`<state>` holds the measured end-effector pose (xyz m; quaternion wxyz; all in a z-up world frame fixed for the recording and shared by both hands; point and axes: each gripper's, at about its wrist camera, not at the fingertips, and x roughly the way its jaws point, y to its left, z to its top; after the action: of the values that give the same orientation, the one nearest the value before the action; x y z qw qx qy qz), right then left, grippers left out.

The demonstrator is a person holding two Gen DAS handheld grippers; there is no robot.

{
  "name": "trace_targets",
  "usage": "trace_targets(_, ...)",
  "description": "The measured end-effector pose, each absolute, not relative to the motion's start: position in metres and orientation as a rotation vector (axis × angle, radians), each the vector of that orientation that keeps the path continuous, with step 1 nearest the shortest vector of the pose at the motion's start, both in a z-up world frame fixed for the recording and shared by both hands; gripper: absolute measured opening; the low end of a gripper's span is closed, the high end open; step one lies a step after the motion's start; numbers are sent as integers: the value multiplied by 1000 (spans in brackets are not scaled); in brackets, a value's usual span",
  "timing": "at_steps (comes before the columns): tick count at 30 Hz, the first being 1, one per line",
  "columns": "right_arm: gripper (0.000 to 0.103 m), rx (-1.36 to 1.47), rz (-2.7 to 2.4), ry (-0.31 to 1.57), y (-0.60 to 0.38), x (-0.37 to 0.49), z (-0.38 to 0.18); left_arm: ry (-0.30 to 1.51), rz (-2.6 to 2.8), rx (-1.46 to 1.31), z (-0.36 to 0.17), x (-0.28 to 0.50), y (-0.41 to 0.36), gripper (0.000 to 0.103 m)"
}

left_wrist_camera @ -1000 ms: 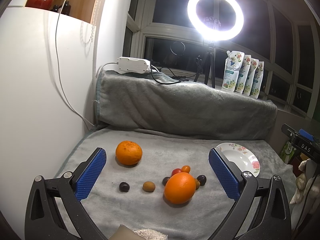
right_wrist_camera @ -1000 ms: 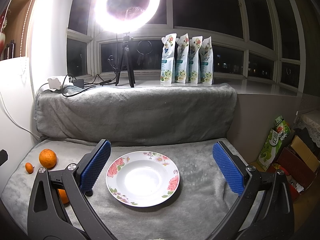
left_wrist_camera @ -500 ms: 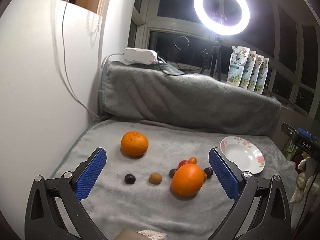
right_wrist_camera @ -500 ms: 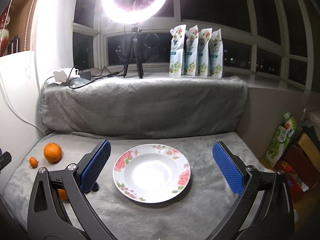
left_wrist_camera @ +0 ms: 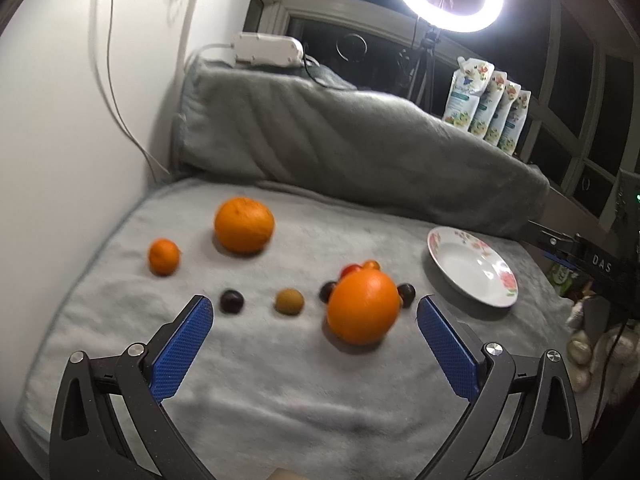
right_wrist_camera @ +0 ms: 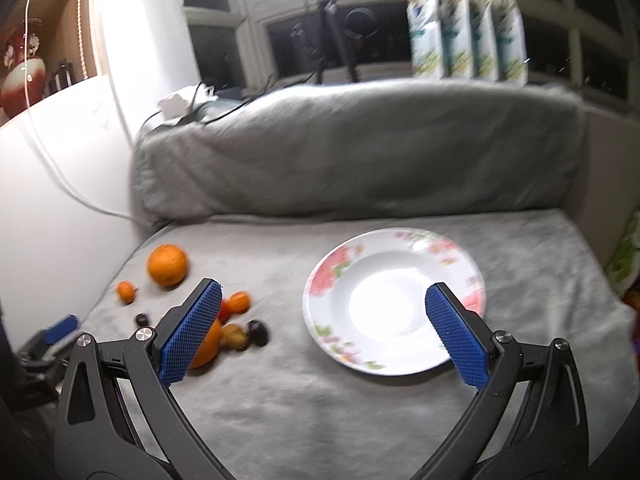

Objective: Organize fruits
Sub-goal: 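Move the left tool to the large orange and close around it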

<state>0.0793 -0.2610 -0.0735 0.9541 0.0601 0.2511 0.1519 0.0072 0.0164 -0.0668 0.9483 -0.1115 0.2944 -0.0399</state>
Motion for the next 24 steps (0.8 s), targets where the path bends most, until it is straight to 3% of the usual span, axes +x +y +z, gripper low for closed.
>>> trace_targets(5,103,134,444,588,-242,94,-84,653,-133,-275,-82,14,13,94)
trace_targets(8,97,159,518,652,-231,105,-93,678,-164,-296,-89,19,9,89)
trace_targets(17,90,152,704,792,-184,132,-115,761,-266,-401,-111,34,1,64)
trace_targets(19,76,156,736,824,-177,139,-120,769,-273,-416,-114,37,1,61)
trace_targets(23,72,161,778,874,-165,149,-130,777,-281,-434,-114,41,3,59)
trace_targets(24,69,159,784,881,-164,150,-131,779,-283,-433,-113,42,2,54)
